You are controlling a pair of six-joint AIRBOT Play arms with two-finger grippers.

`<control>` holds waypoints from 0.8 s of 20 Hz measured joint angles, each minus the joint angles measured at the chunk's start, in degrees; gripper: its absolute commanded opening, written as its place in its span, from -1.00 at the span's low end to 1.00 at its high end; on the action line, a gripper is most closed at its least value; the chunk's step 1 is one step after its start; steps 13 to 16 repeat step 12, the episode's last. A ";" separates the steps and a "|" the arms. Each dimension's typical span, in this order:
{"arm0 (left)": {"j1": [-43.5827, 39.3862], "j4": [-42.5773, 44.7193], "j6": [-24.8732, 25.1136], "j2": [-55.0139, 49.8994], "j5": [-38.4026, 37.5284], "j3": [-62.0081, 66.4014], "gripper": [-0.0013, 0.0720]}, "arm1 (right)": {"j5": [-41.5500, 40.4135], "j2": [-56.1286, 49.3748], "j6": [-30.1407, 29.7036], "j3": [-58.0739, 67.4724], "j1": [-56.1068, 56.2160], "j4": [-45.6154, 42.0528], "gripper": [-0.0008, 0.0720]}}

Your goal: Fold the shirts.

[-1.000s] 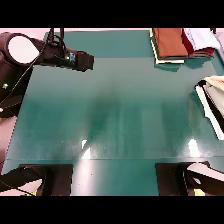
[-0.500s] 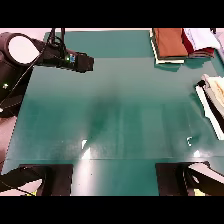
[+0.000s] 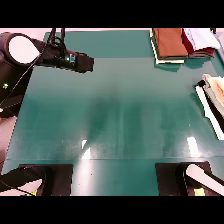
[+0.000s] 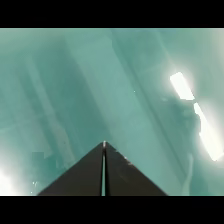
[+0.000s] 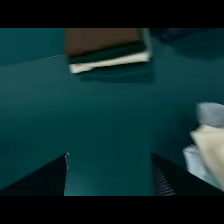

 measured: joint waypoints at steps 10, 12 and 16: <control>0.00 0.02 0.02 -0.02 5.57 0.00 -0.89 | -2.71 0.00 0.02 0.28 31.58 1.51 -0.93; 0.00 0.00 0.02 -0.02 6.58 0.00 -0.89 | -2.99 0.00 0.00 0.28 33.31 1.51 -0.93; 0.00 0.00 0.02 -0.02 6.58 0.00 -0.89 | -2.99 0.00 0.00 0.28 33.31 1.51 -0.93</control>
